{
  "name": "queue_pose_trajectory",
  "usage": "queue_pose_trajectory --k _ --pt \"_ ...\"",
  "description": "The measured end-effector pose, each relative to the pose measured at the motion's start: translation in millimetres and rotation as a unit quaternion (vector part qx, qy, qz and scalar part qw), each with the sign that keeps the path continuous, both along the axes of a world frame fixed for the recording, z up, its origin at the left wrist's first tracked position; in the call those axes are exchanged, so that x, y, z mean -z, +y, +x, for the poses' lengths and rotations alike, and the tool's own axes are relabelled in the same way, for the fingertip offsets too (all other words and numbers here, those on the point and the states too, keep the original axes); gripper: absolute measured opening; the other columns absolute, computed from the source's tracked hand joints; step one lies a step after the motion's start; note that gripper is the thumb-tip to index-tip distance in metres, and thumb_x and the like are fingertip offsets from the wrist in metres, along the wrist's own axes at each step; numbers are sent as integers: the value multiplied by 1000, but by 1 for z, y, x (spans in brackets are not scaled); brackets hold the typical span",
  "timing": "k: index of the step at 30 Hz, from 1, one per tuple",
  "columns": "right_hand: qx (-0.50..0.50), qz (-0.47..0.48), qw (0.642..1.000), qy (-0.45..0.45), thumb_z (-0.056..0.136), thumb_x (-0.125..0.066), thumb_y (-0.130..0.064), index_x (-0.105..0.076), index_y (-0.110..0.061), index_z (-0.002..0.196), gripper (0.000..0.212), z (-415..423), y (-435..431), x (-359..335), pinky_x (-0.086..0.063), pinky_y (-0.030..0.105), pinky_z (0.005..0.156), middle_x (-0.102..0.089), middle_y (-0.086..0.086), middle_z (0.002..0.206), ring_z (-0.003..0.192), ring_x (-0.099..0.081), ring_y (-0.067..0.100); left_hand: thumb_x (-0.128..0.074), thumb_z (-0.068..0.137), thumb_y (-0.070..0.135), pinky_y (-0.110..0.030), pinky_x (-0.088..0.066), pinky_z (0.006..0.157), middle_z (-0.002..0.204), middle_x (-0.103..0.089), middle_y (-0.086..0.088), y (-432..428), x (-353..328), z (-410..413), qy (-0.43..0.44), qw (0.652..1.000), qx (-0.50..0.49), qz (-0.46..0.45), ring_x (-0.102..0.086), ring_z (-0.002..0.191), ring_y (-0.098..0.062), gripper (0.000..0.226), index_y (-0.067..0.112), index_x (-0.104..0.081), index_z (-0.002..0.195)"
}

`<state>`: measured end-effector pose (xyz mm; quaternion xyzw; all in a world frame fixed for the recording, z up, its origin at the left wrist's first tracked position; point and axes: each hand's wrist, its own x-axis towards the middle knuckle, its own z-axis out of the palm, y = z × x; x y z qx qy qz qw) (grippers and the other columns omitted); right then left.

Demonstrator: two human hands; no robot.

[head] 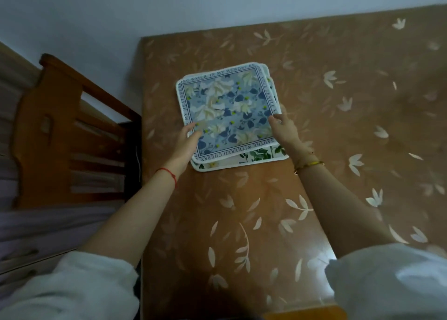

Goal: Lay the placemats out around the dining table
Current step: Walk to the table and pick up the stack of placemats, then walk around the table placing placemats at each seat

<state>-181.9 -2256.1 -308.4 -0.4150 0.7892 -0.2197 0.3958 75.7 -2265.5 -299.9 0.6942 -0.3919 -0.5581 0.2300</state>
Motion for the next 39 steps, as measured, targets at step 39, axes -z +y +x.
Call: queue_pose_trajectory --k 39 --pt "98 -217 971 -30 99 -47 -14 -43 -22 139 42 -12 121 -41 -49 10 54 -62 -3 98 73 -59 11 -52 96 -2 -49 -54 96 131 -60 -7 85 -46 10 42 994 -12 -103 -61 118 -29 47 19 -47 139"
